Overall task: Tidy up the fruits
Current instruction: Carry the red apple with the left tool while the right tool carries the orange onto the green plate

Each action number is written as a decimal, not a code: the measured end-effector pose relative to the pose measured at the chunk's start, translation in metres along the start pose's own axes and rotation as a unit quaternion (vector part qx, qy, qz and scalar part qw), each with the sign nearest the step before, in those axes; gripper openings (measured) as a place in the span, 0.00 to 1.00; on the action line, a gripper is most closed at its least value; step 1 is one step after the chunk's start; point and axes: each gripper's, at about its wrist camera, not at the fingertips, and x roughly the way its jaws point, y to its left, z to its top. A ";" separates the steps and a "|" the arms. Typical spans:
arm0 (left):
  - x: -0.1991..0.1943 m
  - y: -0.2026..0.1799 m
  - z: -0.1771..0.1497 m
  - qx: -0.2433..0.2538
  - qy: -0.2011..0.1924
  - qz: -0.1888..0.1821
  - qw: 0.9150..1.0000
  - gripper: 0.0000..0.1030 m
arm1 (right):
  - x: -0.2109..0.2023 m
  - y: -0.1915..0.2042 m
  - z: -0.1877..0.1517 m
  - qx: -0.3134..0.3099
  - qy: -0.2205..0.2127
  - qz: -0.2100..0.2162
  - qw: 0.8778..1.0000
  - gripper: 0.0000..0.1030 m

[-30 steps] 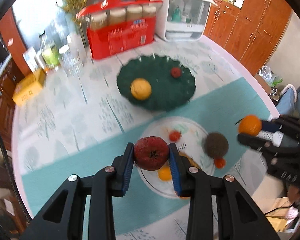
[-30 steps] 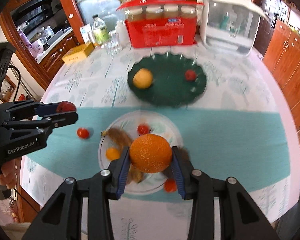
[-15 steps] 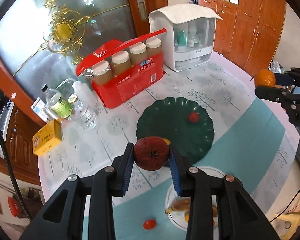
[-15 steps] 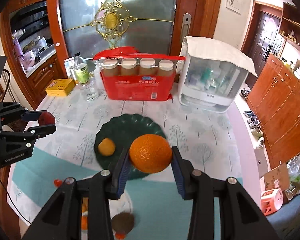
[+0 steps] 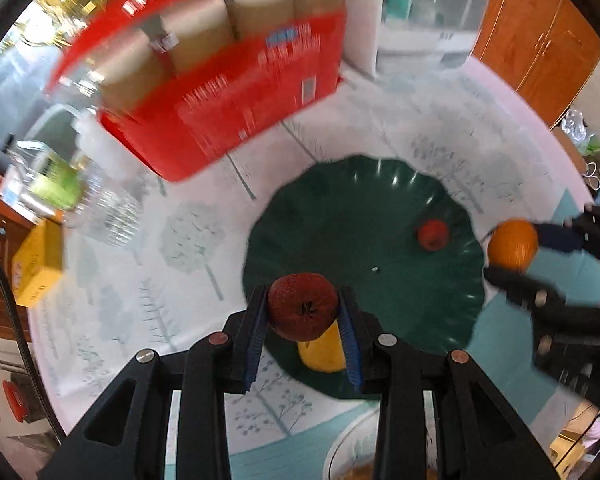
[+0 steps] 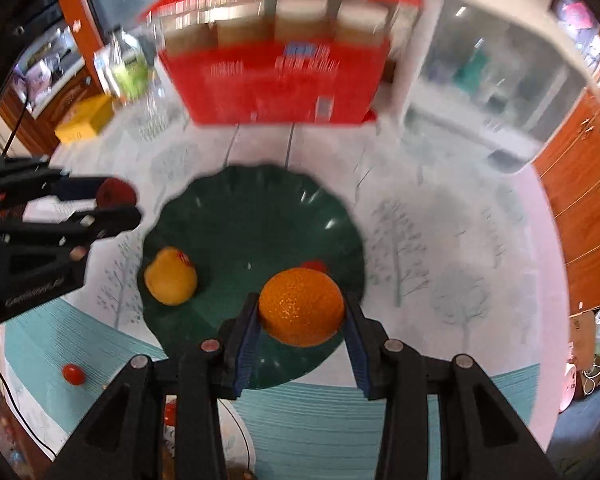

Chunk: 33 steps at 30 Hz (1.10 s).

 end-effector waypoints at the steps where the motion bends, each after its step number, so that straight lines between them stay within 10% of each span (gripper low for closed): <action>1: 0.010 -0.002 0.002 0.000 0.007 -0.002 1.000 0.32 | 0.011 0.002 -0.002 -0.003 0.010 0.004 1.000 0.39; 15: 0.084 -0.013 0.008 0.002 0.063 -0.037 0.997 0.33 | 0.084 0.010 -0.009 -0.002 0.078 0.035 0.996 0.40; 22: 0.072 -0.010 0.004 0.010 0.043 -0.041 0.998 0.74 | 0.084 0.010 -0.010 0.006 0.080 0.039 0.996 0.44; 33: 0.035 -0.005 -0.019 0.018 0.033 -0.035 0.999 0.77 | 0.051 0.007 -0.019 0.024 0.063 0.039 0.997 0.45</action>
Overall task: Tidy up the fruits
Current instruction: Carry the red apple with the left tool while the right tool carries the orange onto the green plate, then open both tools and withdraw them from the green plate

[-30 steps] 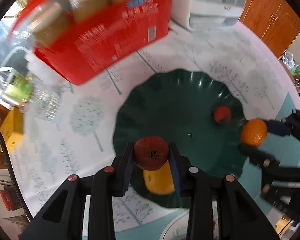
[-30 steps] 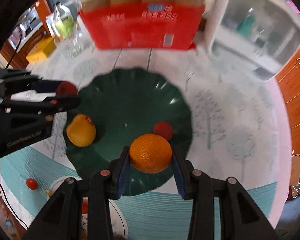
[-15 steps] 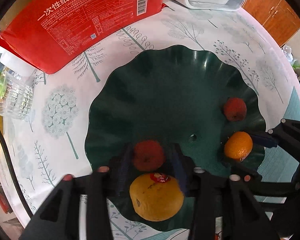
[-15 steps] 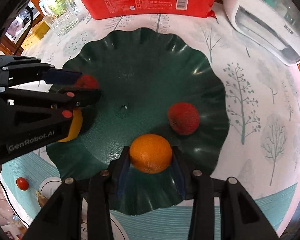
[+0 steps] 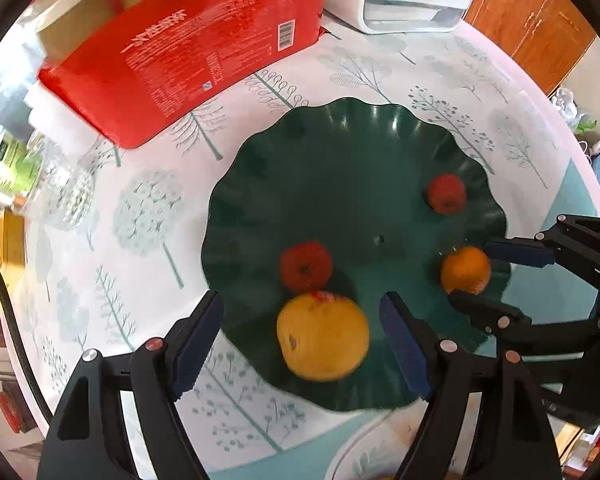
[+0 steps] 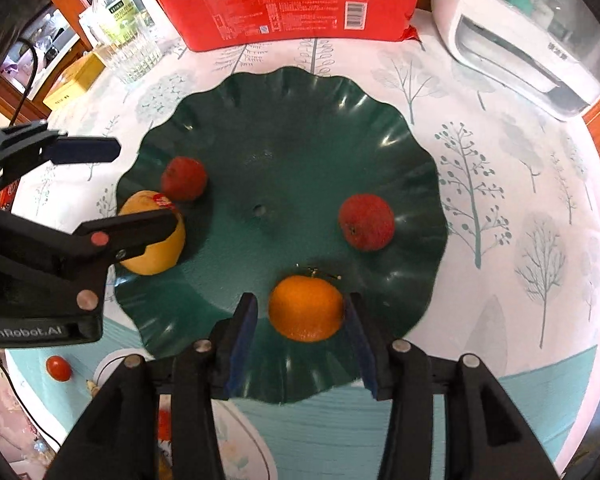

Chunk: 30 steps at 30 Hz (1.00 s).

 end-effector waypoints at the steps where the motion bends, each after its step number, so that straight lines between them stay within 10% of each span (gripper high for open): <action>1: -0.006 0.002 -0.006 -0.003 -0.002 -0.002 1.000 0.77 | -0.005 0.001 -0.003 0.001 -0.003 0.000 1.000 0.45; 30: -0.135 -0.008 -0.146 -0.007 -0.067 -0.044 0.997 0.77 | -0.125 0.050 -0.090 0.044 -0.091 -0.029 0.994 0.45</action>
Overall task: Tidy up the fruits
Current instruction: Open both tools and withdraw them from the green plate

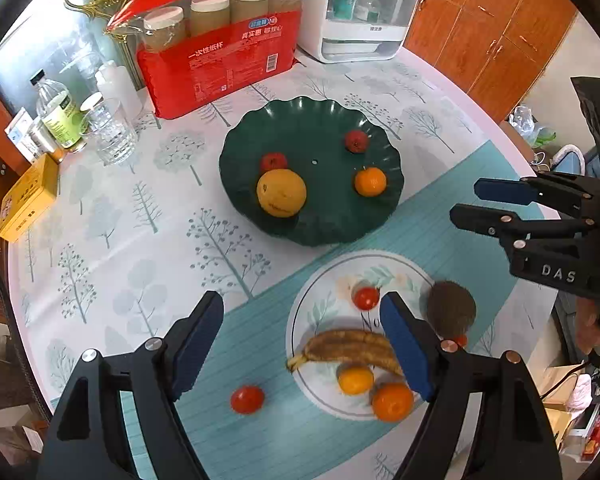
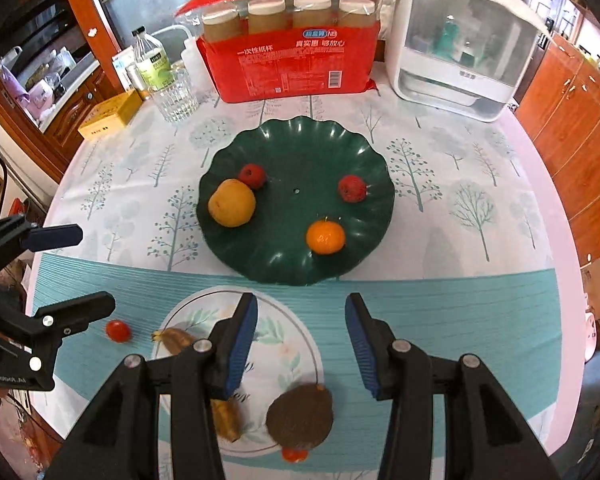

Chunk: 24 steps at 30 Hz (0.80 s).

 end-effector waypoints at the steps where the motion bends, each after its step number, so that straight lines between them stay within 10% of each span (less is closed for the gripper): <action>1: -0.003 0.000 -0.003 0.001 -0.002 0.002 1.000 0.77 | -0.005 0.001 -0.004 0.002 -0.003 -0.002 1.000 0.45; 24: -0.028 0.005 -0.087 -0.002 -0.046 -0.009 0.999 0.77 | -0.040 0.032 -0.078 0.026 -0.036 0.007 0.999 0.45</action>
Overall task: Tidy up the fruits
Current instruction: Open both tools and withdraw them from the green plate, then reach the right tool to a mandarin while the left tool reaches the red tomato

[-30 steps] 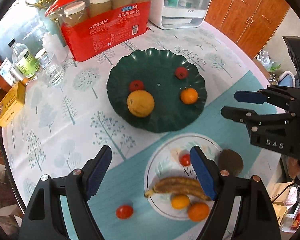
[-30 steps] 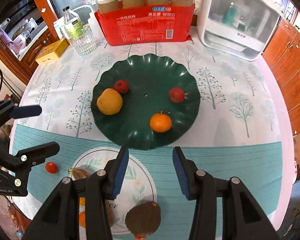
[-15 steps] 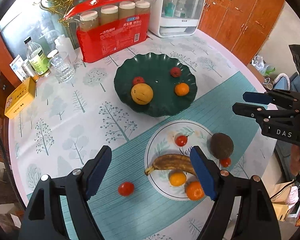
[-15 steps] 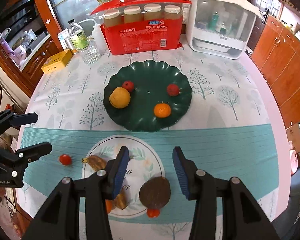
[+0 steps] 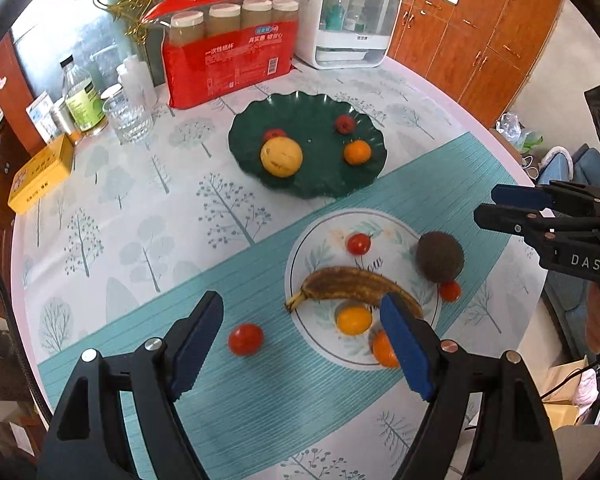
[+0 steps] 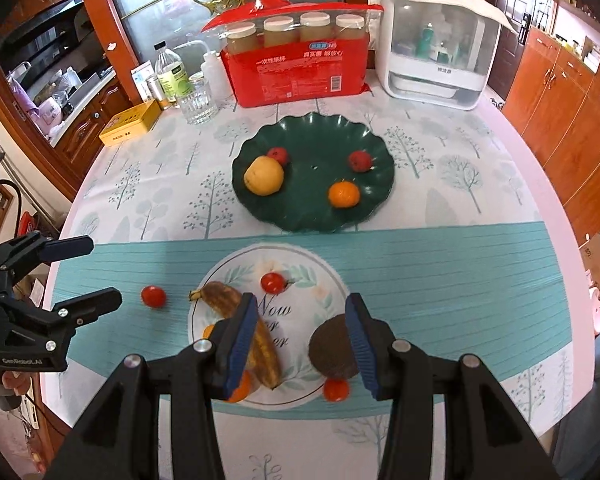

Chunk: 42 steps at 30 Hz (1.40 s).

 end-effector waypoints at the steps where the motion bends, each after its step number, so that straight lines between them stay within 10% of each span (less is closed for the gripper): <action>1: 0.001 0.000 -0.004 0.001 0.000 0.002 1.000 0.77 | 0.002 0.002 -0.003 0.000 0.002 0.002 1.000 0.45; 35: 0.079 0.063 -0.064 -0.097 0.056 0.030 0.993 0.77 | 0.102 0.061 -0.091 0.001 0.119 0.047 0.992 0.45; 42: 0.102 0.063 -0.061 -0.091 0.071 0.022 0.993 0.62 | 0.111 0.066 -0.088 -0.001 0.116 0.030 0.993 0.46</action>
